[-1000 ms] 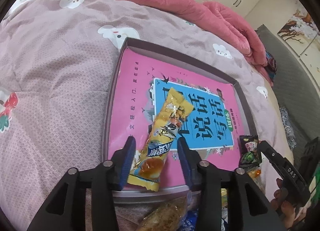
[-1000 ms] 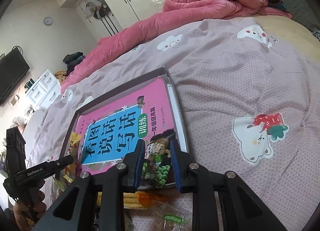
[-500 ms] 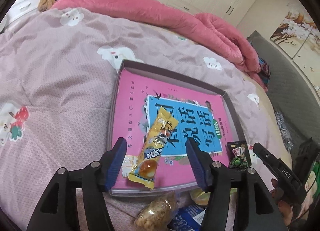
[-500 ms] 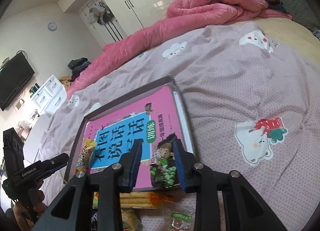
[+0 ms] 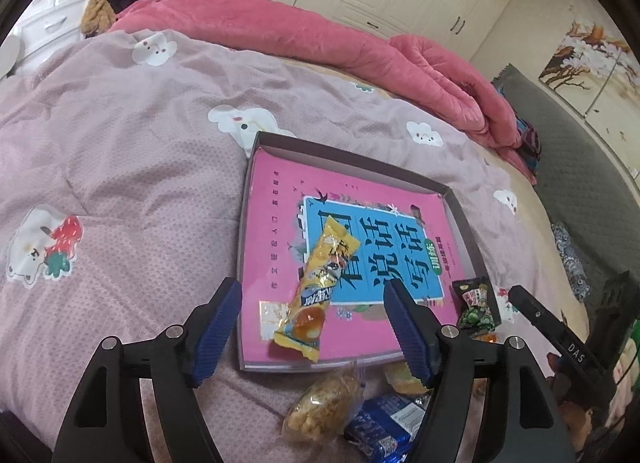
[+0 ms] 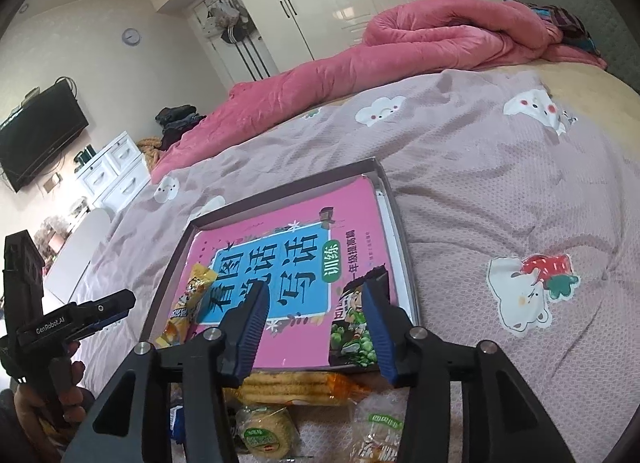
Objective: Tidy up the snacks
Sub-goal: 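Open the left tool over the tray while the right tool releases the pea bag, then move both open tools back toward the remaining snack pile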
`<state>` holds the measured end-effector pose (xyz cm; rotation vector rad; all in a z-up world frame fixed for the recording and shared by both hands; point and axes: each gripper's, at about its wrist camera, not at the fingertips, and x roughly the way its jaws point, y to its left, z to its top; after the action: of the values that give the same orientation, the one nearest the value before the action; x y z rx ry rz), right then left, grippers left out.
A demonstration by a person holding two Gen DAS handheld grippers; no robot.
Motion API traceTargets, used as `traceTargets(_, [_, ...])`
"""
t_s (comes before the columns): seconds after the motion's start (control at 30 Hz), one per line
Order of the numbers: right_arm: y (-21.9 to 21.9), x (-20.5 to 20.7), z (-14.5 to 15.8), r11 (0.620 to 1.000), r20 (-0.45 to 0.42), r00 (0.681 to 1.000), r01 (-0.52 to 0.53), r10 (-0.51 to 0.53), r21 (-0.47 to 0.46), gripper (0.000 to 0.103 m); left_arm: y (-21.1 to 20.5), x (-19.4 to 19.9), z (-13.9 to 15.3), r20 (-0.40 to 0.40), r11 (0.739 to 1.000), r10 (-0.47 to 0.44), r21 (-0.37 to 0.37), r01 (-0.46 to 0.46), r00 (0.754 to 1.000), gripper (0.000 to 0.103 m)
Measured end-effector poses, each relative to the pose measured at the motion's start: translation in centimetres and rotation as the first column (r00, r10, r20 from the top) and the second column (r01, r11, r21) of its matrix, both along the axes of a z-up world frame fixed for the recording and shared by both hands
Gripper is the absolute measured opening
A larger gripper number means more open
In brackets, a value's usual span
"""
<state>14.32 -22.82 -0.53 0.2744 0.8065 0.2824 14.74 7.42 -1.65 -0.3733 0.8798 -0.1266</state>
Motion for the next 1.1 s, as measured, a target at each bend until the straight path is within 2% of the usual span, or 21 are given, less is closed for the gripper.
traceTargets(0.5, [1.0,-1.9,0.9,0.998,0.025,0.998,-0.051,0.051,-0.023,0.052,0.9,-2.1,0.7,-0.001,0.999,0.022,0.028,-0.022,1.000,0.076])
traceTargets(1.1, [2.0,-4.1,1.6,0.993,0.038,0.995,-0.093,0.095,-0.067,0.052,-0.3,-4.1,1.6,0.009,0.999,-0.017,0.043,0.017,1.000,0.077])
